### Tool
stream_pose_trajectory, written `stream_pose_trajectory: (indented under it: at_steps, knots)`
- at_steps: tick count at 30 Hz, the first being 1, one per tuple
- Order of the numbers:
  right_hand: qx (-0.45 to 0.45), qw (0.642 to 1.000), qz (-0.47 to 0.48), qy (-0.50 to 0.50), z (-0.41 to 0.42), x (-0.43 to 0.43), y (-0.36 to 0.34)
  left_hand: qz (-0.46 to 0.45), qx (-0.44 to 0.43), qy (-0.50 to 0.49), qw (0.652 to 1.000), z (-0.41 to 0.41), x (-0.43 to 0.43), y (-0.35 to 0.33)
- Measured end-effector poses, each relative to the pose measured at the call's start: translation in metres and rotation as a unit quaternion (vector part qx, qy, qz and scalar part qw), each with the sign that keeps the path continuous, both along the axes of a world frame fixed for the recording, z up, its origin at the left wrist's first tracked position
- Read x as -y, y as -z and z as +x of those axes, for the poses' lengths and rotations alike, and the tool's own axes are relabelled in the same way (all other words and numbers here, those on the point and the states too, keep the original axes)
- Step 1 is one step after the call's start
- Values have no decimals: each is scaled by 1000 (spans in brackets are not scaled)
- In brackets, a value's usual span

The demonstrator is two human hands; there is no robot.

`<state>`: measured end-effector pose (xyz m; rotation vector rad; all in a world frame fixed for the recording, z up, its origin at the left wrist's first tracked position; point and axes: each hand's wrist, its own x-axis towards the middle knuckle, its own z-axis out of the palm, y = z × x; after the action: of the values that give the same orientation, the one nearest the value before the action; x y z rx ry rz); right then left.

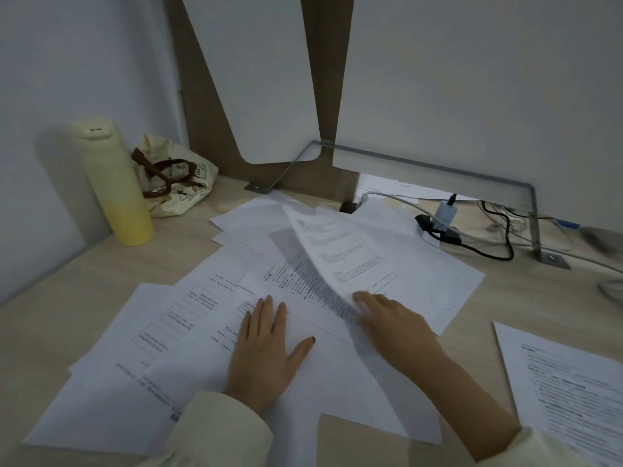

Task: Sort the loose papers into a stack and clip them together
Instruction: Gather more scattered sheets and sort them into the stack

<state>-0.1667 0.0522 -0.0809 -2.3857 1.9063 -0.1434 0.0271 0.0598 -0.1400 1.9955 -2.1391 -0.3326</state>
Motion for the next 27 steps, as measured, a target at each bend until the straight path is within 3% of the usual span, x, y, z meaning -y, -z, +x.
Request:
stream_pose_trajectory:
  at_steps: [4,9,12,16,18,21,23,25,27]
  knots:
    - [-20,996,83,-36,1,-3,12,1,-12,15,1000,4,1,16]
    - [-40,997,42,-59,2,-2,18,-54,-59,16,997,5,-1,18]
    - [-42,998,4,-36,7,2,24,-66,-153,0,986,7,0,15]
    - [-19,999,-22,32,5,7,20,-105,-370,-48,922,7,-4,4]
    - [26,998,-29,56,10,2,11,-63,-476,-79,874,5,-8,-10]
    - [83,996,-21,-4,34,-16,-4,39,-586,-88,804,-1,-5,-32]
    - [132,988,1,-83,52,-32,-9,56,-642,-87,760,-4,-3,-39]
    - [166,974,63,-139,63,-45,-12,49,-651,-95,752,-1,-3,-39]
    - [200,957,158,-137,62,-51,-10,45,-617,-125,776,7,-5,-32]
